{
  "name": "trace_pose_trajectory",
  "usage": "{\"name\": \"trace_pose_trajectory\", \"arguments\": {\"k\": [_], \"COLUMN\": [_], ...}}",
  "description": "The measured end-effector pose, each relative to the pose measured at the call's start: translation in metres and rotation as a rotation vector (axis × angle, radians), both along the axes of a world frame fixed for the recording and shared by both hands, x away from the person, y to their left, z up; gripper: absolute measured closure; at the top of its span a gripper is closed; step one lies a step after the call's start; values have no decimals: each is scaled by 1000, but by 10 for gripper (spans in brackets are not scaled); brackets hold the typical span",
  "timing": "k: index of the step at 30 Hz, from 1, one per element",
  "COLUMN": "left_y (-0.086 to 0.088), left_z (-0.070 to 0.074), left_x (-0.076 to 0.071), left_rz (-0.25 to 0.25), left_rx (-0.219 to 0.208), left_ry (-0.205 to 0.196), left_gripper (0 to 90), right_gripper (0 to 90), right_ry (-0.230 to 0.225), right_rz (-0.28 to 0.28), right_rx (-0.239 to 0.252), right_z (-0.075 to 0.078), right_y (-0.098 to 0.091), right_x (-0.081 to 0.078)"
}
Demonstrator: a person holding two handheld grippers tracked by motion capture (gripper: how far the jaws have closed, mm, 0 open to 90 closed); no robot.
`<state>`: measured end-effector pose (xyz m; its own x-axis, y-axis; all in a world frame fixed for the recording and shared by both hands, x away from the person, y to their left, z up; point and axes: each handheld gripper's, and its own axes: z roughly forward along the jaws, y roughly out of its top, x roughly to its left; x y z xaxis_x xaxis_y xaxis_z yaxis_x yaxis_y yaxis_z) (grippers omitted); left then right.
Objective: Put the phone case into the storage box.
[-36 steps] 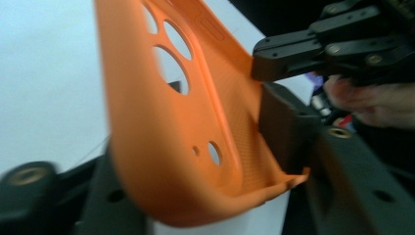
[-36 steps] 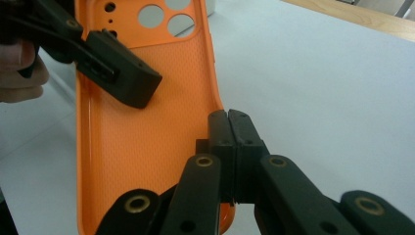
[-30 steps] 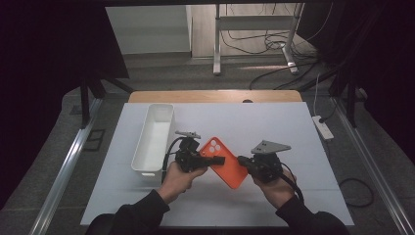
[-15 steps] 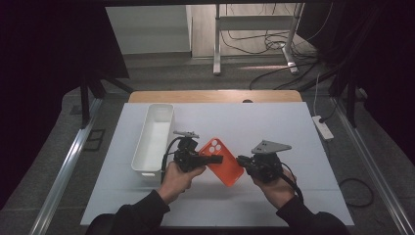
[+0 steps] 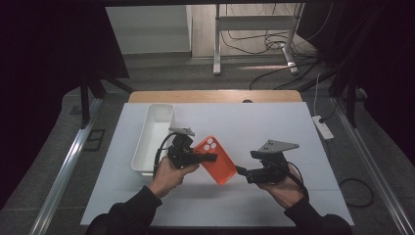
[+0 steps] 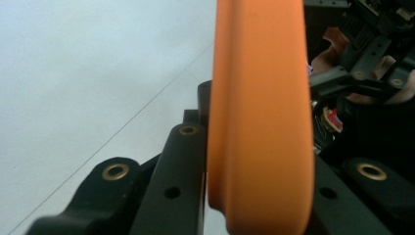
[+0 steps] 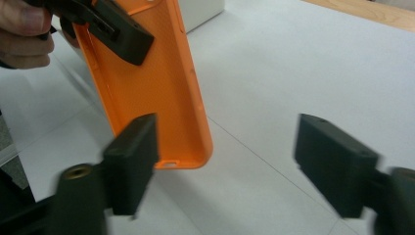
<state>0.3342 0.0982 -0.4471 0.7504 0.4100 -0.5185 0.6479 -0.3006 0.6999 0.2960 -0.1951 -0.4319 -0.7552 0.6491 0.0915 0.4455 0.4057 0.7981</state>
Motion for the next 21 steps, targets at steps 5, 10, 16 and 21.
{"name": "trace_pose_trajectory", "arguments": {"k": [5,10,16,21], "left_y": [2,1,-4,-10], "left_z": [4,6,9,12], "left_x": [1,-1,-3,-7], "left_rz": [-53,-106,-162,-211], "left_rx": [12,18,11,4], "left_ry": [-24,-40,-49,-68], "left_gripper": [849,848,849,849], "right_gripper": [37,0,59,174], "right_ry": [75,110,125,139], "right_rz": [38,57,100,145], "right_rx": [22,9,15,12], "right_z": [-2,-4,-4,-5], "right_y": [-1,2,7,12], "right_x": [2,1,-1,-3]}}
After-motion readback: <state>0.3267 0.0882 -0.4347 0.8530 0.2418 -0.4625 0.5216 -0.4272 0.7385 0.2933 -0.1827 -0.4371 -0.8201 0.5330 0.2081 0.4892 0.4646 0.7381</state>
